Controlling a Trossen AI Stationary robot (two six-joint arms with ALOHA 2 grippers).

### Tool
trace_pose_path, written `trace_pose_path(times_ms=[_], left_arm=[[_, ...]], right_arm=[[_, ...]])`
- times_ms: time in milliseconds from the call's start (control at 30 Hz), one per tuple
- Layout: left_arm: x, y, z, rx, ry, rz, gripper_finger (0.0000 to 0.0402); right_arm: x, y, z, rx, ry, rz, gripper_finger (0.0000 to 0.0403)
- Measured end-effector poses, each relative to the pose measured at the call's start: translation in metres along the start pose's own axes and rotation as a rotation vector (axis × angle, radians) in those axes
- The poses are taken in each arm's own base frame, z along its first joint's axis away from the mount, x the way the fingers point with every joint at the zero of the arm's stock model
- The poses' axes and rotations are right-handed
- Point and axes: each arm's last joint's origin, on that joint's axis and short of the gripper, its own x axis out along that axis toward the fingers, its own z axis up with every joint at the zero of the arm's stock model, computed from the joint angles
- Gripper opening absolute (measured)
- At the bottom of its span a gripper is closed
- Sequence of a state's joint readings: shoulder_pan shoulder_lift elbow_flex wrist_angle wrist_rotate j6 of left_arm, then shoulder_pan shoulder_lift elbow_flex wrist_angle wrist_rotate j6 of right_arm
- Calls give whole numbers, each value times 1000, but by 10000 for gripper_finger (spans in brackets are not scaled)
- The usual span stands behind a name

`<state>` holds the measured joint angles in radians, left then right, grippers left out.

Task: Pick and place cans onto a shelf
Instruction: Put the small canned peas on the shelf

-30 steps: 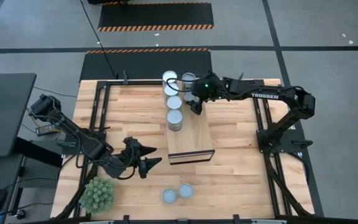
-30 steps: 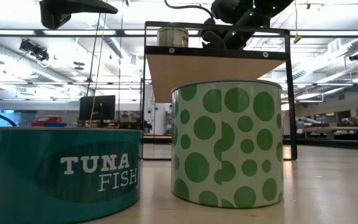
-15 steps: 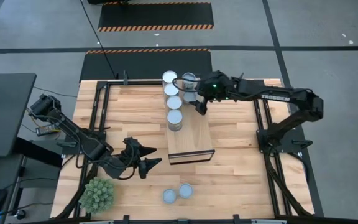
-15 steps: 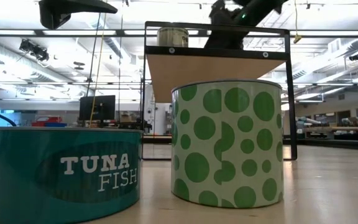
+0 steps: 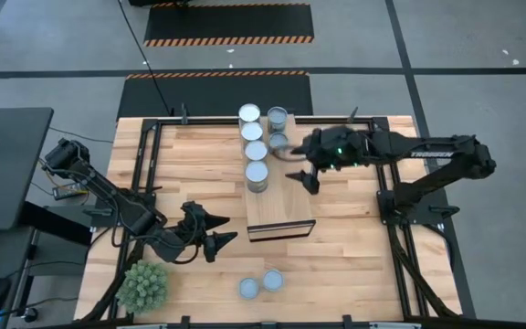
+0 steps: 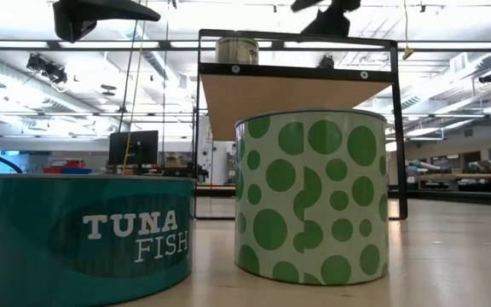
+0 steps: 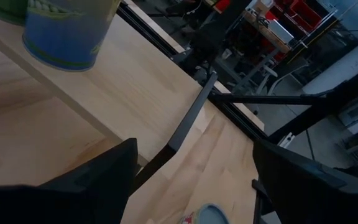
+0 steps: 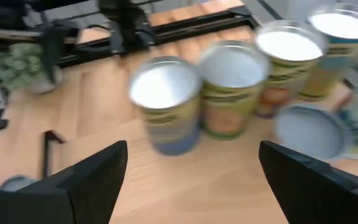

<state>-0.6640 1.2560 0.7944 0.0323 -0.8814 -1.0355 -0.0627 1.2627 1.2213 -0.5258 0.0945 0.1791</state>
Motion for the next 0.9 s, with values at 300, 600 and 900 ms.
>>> trace_pose_path(times_ms=[300, 600, 900], left_arm=[[0, -2, 1, -30, -8, -12, 322], [0, -2, 1, -97, -6, -12, 322], [0, -1, 1, -121, -3, -13, 322]], right_arm=[[-8, 64, -13, -12, -25, 86, 370], [-6, 131, -38, 0, -22, 181, 370], [11, 188, -69, 18, -9, 287, 370]])
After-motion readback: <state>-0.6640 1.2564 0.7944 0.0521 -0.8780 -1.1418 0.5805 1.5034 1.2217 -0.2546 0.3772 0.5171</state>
